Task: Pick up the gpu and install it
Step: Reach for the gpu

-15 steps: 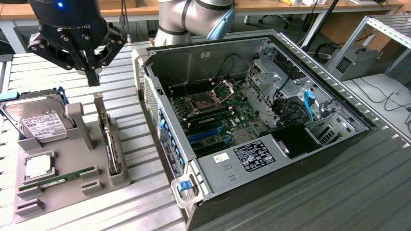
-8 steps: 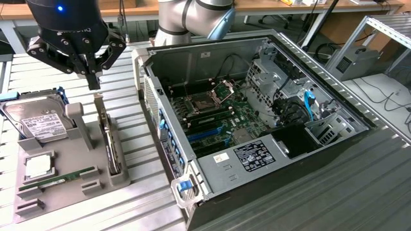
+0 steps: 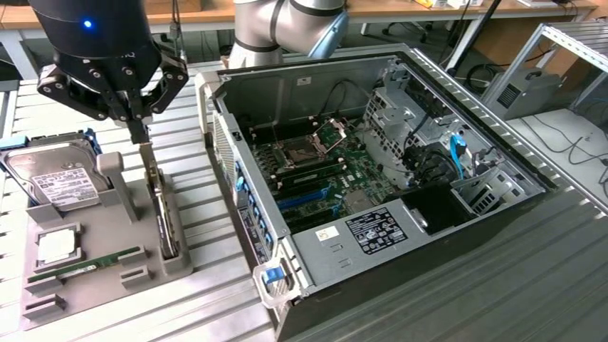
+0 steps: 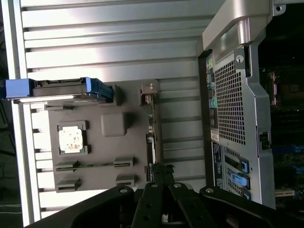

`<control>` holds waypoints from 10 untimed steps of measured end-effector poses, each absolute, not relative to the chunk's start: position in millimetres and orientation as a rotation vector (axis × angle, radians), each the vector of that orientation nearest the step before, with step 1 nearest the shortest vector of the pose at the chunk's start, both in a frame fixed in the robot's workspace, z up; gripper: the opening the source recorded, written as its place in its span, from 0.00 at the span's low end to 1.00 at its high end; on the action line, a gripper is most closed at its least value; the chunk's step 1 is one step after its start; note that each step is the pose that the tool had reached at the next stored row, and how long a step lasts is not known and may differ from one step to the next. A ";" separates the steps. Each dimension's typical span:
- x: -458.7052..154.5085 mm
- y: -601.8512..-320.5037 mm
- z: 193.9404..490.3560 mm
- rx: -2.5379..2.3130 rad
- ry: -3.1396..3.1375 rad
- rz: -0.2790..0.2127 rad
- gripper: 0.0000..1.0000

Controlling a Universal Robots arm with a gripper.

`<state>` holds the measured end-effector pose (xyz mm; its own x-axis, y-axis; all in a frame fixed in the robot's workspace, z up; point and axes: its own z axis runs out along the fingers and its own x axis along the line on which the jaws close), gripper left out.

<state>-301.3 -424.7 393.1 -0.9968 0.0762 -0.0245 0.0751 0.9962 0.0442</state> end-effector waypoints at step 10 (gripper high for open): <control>-303.2 -437.2 393.2 0.118 3.113 0.067 0.11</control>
